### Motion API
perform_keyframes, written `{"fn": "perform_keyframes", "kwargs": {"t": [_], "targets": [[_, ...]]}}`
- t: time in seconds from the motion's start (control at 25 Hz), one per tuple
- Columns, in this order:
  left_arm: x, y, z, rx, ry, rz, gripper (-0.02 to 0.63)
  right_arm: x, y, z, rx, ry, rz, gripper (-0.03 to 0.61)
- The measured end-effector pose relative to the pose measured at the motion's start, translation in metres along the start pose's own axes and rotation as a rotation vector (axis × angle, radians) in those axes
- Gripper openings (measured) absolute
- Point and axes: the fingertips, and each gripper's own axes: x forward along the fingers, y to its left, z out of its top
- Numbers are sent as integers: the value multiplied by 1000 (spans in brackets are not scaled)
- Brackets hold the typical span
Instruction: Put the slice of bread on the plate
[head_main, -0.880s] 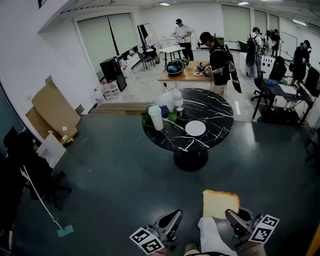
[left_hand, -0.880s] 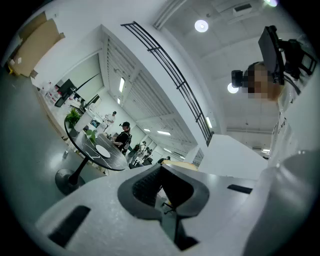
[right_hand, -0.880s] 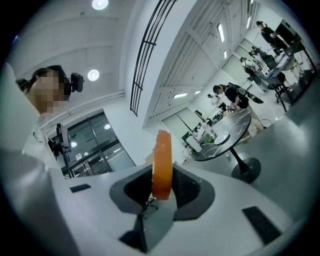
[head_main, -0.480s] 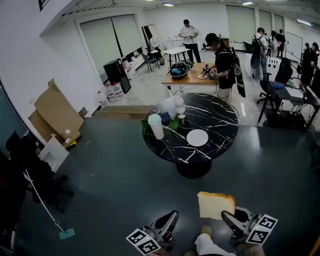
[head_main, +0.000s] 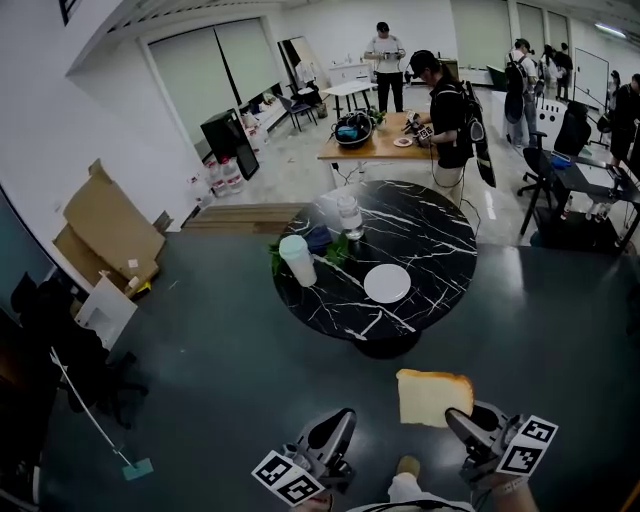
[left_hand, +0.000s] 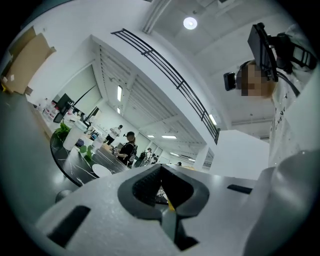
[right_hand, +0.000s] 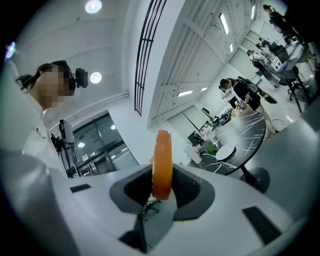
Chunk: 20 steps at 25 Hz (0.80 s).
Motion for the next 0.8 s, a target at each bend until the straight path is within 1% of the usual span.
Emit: {"fn": "perform_keyframes", "kwargs": {"t": [0.12, 0.28, 0.44, 0.64, 0.8], "targets": [[16, 5, -4, -13, 15, 13, 8, 3, -15, 10, 39, -20, 12, 92], [35, 6, 1, 12, 14, 22, 8, 8, -29, 19, 38, 4, 24, 92], [50, 9, 4, 17, 4, 20, 8, 12, -37, 30, 35, 3, 39, 92], [56, 12, 4, 13, 5, 22, 8, 18, -44, 32, 49, 11, 45, 92], [60, 25, -1, 1, 17, 45, 8, 24, -55, 35, 66, 11, 42, 92]]}}
